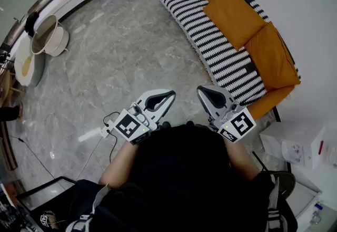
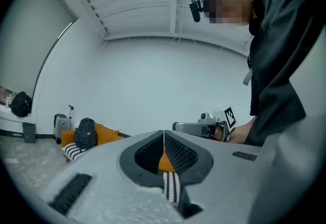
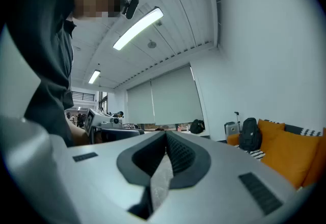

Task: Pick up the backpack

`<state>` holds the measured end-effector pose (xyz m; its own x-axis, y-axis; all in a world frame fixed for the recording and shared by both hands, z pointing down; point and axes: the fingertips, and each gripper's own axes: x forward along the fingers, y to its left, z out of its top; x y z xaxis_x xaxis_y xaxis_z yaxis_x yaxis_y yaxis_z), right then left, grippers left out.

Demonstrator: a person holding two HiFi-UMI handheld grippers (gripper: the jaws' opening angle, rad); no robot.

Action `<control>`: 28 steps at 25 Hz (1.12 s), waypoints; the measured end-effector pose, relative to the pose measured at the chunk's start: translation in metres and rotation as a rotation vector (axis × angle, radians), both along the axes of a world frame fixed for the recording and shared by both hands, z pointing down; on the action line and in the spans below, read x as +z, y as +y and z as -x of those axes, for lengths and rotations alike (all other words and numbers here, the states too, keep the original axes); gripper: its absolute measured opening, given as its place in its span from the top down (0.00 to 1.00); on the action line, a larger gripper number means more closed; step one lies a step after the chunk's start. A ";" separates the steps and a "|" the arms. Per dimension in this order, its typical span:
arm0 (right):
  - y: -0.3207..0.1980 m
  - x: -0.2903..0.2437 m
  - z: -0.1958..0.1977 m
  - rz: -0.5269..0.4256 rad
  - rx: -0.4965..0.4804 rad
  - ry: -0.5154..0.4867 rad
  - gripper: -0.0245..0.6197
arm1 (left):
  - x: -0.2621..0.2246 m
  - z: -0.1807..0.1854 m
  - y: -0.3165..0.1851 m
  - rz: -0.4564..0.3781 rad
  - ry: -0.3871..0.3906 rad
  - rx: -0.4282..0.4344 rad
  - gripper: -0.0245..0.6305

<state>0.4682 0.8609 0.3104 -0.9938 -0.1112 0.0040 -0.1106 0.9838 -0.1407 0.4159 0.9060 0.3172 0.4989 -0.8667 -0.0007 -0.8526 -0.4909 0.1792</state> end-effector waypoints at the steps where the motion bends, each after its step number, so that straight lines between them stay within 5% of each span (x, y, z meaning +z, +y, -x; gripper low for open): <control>1: -0.002 -0.001 -0.005 0.007 -0.003 0.000 0.92 | -0.002 -0.005 -0.002 0.001 0.000 -0.001 0.93; 17: -0.035 0.003 -0.052 0.069 -0.107 -0.072 0.92 | 0.006 -0.051 -0.037 0.058 -0.011 -0.090 0.93; 28: -0.079 0.028 -0.074 0.162 -0.043 -0.074 0.92 | 0.019 -0.031 -0.046 0.133 -0.026 -0.194 0.93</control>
